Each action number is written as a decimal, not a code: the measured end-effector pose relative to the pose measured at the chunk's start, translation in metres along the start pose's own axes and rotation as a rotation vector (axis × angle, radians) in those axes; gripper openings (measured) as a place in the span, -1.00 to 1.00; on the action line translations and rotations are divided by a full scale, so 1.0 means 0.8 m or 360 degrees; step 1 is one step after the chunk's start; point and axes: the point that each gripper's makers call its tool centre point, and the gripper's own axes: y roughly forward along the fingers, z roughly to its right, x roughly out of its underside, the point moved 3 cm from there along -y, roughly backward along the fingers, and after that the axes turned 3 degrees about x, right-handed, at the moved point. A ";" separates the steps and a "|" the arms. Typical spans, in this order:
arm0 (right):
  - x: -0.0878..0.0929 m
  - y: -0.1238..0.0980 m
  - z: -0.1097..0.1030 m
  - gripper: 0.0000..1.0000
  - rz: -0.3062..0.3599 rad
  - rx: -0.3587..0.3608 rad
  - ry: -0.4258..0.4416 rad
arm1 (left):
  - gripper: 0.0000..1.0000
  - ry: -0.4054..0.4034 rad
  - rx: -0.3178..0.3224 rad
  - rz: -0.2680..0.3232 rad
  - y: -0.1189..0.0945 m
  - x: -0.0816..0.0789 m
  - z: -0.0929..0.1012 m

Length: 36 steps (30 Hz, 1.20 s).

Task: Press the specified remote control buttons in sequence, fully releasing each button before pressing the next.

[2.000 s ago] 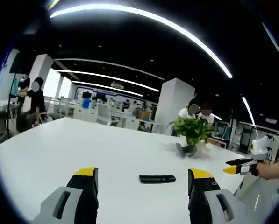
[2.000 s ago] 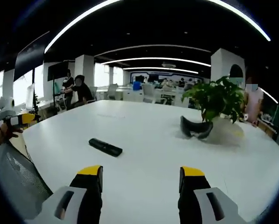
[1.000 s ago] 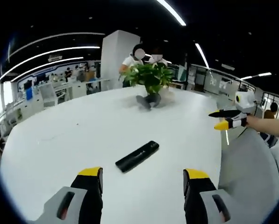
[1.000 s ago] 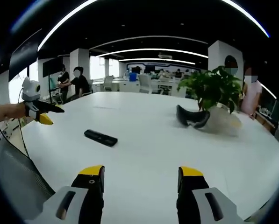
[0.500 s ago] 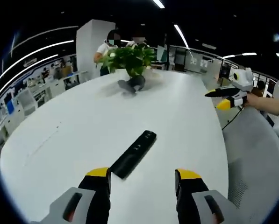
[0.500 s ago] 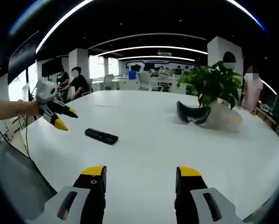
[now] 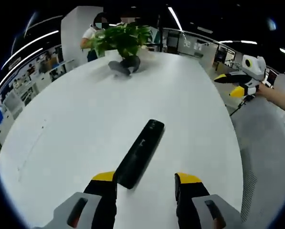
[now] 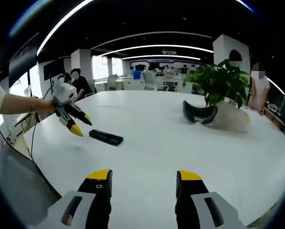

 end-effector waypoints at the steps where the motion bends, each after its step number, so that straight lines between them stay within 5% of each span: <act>1: 0.000 0.000 0.000 0.03 -0.0004 -0.0003 -0.0005 | -0.01 0.0007 -0.0002 -0.0017 0.002 0.001 -0.003; 9: 0.001 0.001 -0.001 -0.01 -0.0008 -0.0016 -0.0006 | -0.01 0.0060 0.0028 -0.0197 0.025 0.013 -0.018; 14: 0.005 0.001 -0.001 -0.04 -0.0037 -0.0015 -0.0001 | -0.01 0.0208 0.0007 -0.0337 0.035 0.024 -0.021; 20: 0.005 0.002 -0.002 -0.08 -0.0047 -0.0016 -0.0015 | -0.10 0.0176 0.0029 -0.0311 0.034 0.020 -0.024; 23: 0.004 0.000 -0.001 -0.09 -0.0035 -0.0005 -0.0017 | -0.51 0.0299 0.0019 -0.0339 0.032 0.020 -0.025; 30: 0.004 0.000 0.000 -0.12 -0.0033 -0.0008 -0.0012 | -0.53 0.0396 -0.0003 -0.0342 0.032 0.016 -0.015; 36: 0.002 -0.002 0.003 -0.16 -0.0001 0.0000 0.0023 | -0.54 0.0313 0.0051 -0.0331 0.031 0.021 -0.007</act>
